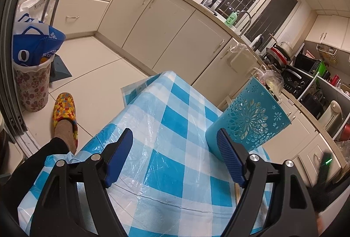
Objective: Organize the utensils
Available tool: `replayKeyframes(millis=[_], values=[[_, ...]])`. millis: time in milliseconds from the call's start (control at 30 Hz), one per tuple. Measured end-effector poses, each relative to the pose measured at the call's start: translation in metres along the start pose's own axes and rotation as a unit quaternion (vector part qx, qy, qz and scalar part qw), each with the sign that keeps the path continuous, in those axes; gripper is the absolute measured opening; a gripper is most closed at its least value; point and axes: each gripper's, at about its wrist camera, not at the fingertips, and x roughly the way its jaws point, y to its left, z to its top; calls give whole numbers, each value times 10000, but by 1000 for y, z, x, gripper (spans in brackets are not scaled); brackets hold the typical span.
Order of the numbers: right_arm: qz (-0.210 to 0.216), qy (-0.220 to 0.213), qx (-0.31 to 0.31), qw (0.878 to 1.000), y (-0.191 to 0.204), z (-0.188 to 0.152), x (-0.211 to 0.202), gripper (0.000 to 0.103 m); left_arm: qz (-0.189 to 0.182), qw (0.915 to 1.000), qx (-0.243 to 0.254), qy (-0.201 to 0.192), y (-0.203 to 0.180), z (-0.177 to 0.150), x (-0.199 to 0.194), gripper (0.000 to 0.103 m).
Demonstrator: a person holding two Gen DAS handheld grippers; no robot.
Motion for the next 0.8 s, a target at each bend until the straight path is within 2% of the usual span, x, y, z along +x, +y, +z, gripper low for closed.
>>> replayKeyframes(millis=[100,267,367,467,567,633,800], values=[[399,-774,16,9962,19,30,-35,6,-2,10000,-16,-9,2,-1,-1,75],[979,-2051,-152,9737,68,92,-79,6,-11,10000,-20,-9,4,1,-2,75],[1086,-2423,-348,9635,95,115,-82,6,-19,10000,-27,-10,2,0,-2,75],[1061,-2607,-546,9580,115,123,-70,6,-29,10000,-44,-24,2,-1,-1,75],[892,-2795,-702,9534,122,123,-51,6,-54,9999,-76,-40,2,-2,-1,75],[850,-2796,-626,9543,122,126,-40,6,-69,9999,-88,-41,1,-4,-2,75],[713,-3102,-456,9469,121,135,-31,6,-81,9999,-104,-42,2,-4,-2,75]])
